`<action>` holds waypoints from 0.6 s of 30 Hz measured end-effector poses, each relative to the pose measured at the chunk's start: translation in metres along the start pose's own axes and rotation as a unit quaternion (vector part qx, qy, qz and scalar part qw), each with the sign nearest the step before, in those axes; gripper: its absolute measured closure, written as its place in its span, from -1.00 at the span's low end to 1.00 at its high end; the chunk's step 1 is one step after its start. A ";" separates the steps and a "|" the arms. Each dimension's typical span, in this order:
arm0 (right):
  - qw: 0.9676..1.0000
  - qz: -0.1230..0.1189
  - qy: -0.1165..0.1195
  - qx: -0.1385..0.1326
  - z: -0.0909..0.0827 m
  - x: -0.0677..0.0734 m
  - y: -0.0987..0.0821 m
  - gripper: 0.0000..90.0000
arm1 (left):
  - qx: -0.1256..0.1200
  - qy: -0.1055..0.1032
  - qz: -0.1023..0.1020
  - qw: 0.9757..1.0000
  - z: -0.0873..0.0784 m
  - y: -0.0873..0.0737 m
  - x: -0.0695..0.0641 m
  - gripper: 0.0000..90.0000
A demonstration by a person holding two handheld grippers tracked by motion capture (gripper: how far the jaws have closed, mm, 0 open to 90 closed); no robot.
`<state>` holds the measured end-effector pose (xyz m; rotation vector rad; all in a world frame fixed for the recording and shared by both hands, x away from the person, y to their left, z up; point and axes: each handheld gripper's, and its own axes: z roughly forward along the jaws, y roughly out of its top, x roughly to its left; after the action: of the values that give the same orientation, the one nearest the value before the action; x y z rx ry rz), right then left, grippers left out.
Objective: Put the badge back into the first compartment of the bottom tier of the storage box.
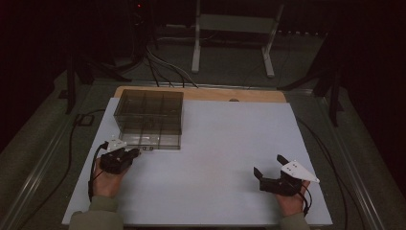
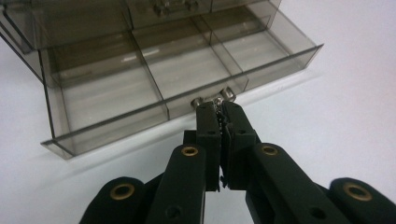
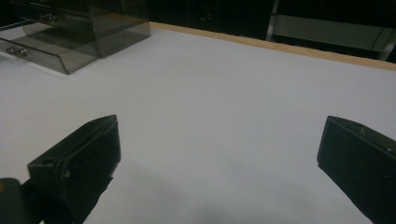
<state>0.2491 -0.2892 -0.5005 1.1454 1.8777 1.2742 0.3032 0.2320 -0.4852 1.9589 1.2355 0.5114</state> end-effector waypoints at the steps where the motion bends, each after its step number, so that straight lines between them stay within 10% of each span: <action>1: 1.000 -0.001 0.000 0.000 0.000 0.000 0.000 -1.00 | -0.001 0.000 0.001 1.000 -0.001 0.001 0.000 0.96; 18: 1.000 0.000 0.001 0.001 0.001 0.001 0.000 -1.00 | -0.023 -0.003 -0.005 1.000 -0.014 0.013 0.002 0.96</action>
<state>0.2492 -0.2886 -0.5008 1.1461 1.8795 1.2746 0.3028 0.2360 -0.4668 1.9129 1.2184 0.5247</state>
